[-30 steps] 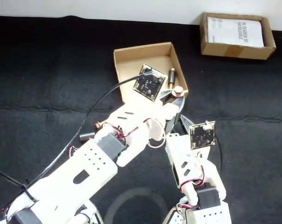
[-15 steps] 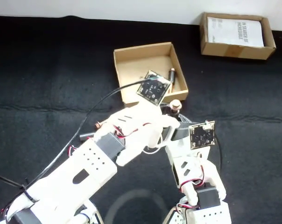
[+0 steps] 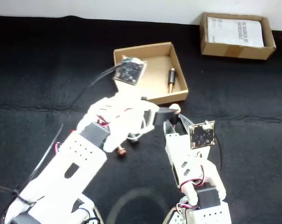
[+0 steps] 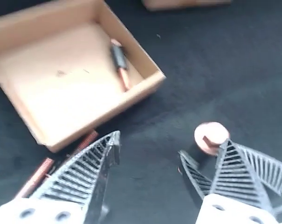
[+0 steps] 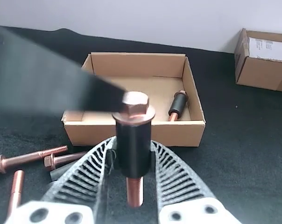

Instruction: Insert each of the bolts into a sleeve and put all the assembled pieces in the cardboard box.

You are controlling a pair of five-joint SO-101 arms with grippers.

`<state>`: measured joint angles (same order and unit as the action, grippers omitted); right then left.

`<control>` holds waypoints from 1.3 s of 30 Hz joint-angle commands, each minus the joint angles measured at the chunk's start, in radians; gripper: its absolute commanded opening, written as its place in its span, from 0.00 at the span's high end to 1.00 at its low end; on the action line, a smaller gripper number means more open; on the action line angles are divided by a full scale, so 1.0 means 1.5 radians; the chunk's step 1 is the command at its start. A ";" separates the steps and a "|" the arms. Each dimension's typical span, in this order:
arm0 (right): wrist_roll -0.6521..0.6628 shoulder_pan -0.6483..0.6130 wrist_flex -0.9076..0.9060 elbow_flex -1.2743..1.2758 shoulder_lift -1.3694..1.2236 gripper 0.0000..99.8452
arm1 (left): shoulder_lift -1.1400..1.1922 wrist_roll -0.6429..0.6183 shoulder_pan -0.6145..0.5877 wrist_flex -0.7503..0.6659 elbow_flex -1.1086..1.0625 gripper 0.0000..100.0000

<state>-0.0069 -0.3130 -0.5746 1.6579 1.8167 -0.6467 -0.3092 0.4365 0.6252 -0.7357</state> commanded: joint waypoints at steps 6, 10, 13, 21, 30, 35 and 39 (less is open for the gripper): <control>0.001 0.047 0.002 0.040 0.011 0.99 | -0.091 -0.006 -0.183 0.001 0.026 0.68; 0.001 0.072 0.001 -0.010 0.011 0.99 | -0.126 -0.003 -0.230 0.000 -0.011 0.77; 0.001 0.092 0.001 -0.049 0.010 0.99 | -0.168 -0.003 -0.245 -0.001 -0.073 0.91; 0.004 0.109 0.004 -0.142 -0.059 0.99 | -0.308 -0.006 -0.255 -0.004 -0.252 0.97; 0.003 0.106 0.004 -0.365 -0.386 0.99 | -0.462 -0.002 -0.314 -0.186 -0.544 0.97; 0.001 0.106 0.002 -0.520 -0.574 0.99 | -0.552 -0.003 -0.358 -0.294 -0.647 0.97; 0.001 0.105 0.001 -0.635 -0.701 0.99 | -0.591 -0.005 -0.369 -0.255 -0.646 0.97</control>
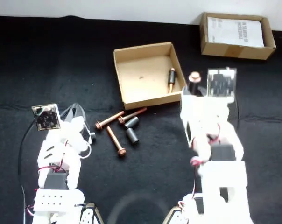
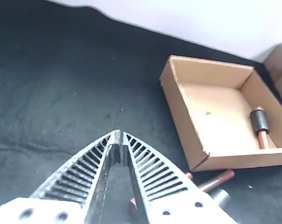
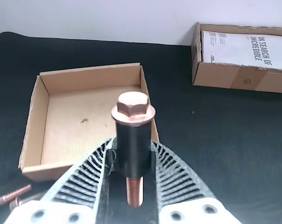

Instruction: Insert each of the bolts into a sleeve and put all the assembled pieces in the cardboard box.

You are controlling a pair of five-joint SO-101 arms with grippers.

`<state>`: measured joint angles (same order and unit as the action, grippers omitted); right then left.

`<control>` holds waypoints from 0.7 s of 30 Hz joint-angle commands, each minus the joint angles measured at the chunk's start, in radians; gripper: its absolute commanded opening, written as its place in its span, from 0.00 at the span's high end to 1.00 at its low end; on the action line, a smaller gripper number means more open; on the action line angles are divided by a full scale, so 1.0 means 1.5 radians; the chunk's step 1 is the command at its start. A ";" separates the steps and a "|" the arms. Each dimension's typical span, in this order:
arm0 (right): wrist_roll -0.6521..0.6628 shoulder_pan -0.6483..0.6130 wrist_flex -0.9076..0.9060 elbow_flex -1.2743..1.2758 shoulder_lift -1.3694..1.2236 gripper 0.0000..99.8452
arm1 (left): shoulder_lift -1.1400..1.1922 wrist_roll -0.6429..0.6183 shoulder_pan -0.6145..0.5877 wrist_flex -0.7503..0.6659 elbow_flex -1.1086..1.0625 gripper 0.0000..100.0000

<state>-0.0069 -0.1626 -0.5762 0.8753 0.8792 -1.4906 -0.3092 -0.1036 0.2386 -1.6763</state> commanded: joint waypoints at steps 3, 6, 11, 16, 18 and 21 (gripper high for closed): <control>0.001 0.004 0.002 -0.192 -0.171 0.99 | -0.032 -0.005 -0.010 0.042 -0.019 0.97; 0.001 -0.007 0.001 -0.263 -0.262 0.99 | -0.032 -0.005 -0.011 0.101 -0.019 0.97; 0.004 -0.036 0.001 -0.384 -0.418 0.99 | -0.034 -0.006 -0.009 0.181 -0.019 0.97; 0.002 -0.065 0.001 -0.503 -0.570 0.99 | -0.032 -0.006 -0.007 0.192 -0.019 0.97; 0.001 -0.071 0.001 -0.552 -0.633 0.99 | -0.032 -0.006 -0.007 0.207 -0.019 0.97; 0.001 -0.072 -0.001 -0.631 -0.722 0.99 | -0.032 -0.004 -0.007 0.207 -0.019 0.97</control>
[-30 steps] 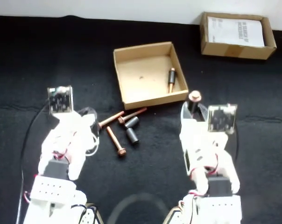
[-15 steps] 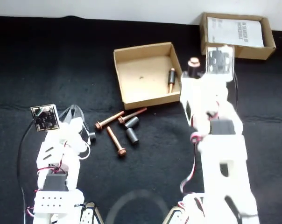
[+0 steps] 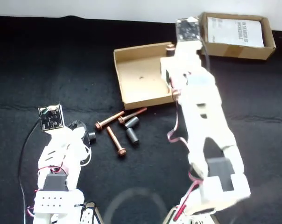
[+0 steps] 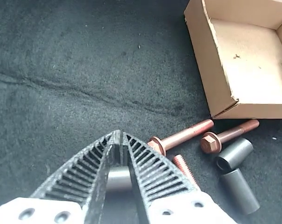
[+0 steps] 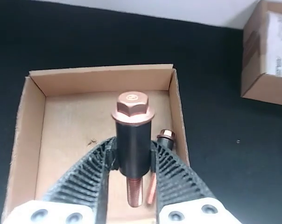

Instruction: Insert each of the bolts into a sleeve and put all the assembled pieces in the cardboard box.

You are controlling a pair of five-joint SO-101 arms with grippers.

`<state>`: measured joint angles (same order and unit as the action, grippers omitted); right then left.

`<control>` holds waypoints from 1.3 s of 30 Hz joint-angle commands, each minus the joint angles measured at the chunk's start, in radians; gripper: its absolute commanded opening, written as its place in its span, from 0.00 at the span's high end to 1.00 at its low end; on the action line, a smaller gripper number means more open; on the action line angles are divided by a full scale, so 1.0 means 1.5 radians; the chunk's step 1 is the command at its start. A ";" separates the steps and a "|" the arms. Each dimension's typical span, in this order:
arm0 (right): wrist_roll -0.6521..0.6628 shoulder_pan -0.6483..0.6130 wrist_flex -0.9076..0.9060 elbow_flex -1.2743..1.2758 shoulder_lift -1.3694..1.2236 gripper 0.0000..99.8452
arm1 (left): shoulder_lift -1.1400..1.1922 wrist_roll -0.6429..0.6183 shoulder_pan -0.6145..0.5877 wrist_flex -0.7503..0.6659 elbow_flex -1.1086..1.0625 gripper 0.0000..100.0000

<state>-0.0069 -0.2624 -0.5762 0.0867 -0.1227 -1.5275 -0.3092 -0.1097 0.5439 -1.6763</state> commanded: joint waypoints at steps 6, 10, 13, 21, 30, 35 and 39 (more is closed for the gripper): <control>0.001 -0.007 -0.132 -0.305 -0.208 0.99 | -0.007 -0.003 -0.003 0.003 -0.019 0.97; 0.004 -0.007 -0.240 -0.442 -0.303 0.99 | -0.007 -0.004 -0.003 0.003 -0.019 0.97; 0.005 -0.008 -0.320 -0.538 -0.361 0.99 | -0.007 -0.003 -0.003 0.003 -0.019 0.97; 0.124 -0.056 -0.521 -0.706 -0.486 0.99 | -0.007 -0.003 -0.003 0.001 -0.019 0.97; 0.155 -0.056 -0.582 -0.847 -0.512 0.97 | -0.007 -0.003 -0.003 0.003 -0.019 0.97; 0.155 -0.060 -0.646 -0.922 -0.515 0.80 | -0.007 -0.003 -0.003 0.003 -0.019 0.97; 0.192 -0.061 -0.734 -0.941 -0.513 0.77 | -0.007 -0.003 -0.003 0.003 -0.019 0.97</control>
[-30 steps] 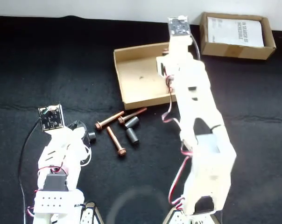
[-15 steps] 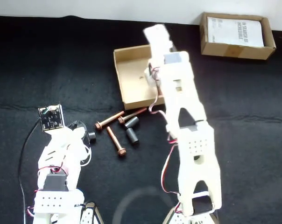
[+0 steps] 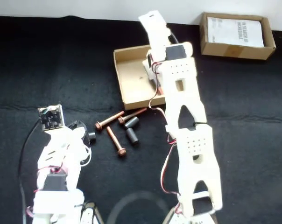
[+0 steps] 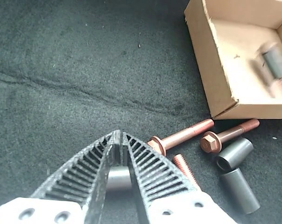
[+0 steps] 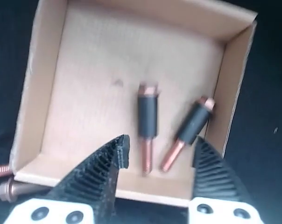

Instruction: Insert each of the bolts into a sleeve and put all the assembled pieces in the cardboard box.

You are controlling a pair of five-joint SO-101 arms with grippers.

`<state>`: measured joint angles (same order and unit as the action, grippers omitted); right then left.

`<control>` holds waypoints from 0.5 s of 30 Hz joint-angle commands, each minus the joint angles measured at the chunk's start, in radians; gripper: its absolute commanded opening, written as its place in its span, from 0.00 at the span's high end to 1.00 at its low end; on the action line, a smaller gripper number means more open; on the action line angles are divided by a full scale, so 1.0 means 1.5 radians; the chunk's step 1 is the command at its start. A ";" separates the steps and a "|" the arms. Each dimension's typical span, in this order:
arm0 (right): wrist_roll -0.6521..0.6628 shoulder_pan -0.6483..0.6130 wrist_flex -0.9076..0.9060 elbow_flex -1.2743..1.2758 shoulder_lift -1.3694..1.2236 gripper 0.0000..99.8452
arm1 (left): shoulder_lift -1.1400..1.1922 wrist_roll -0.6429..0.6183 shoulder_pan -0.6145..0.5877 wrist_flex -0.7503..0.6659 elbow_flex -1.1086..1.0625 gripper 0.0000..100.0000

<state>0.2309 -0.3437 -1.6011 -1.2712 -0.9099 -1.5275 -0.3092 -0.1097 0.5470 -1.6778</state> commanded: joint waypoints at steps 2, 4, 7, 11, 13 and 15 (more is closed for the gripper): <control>0.073 -0.007 -0.102 -0.037 0.015 0.77 | -0.007 -0.003 -0.003 0.001 -0.018 0.97; 0.081 -0.003 -0.111 -0.034 0.025 0.77 | -0.007 -0.003 -0.003 0.001 -0.018 0.97; 0.051 0.002 -0.110 -0.028 0.077 0.77 | -0.007 -0.003 -0.003 0.001 -0.018 0.96; 0.048 -0.051 -0.110 0.028 0.156 0.77 | -0.007 -0.003 -0.003 0.001 -0.018 0.96; 0.048 -0.085 -0.110 0.107 0.217 0.77 | -0.007 -0.003 -0.003 0.001 -0.018 0.96; 0.048 -0.123 -0.110 0.198 0.293 0.77 | -0.007 -0.003 -0.003 0.001 -0.018 0.96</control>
<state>0.3107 -0.4572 -1.7545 -1.1178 -0.6736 -1.5275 -0.3092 -0.1097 0.5470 -1.6778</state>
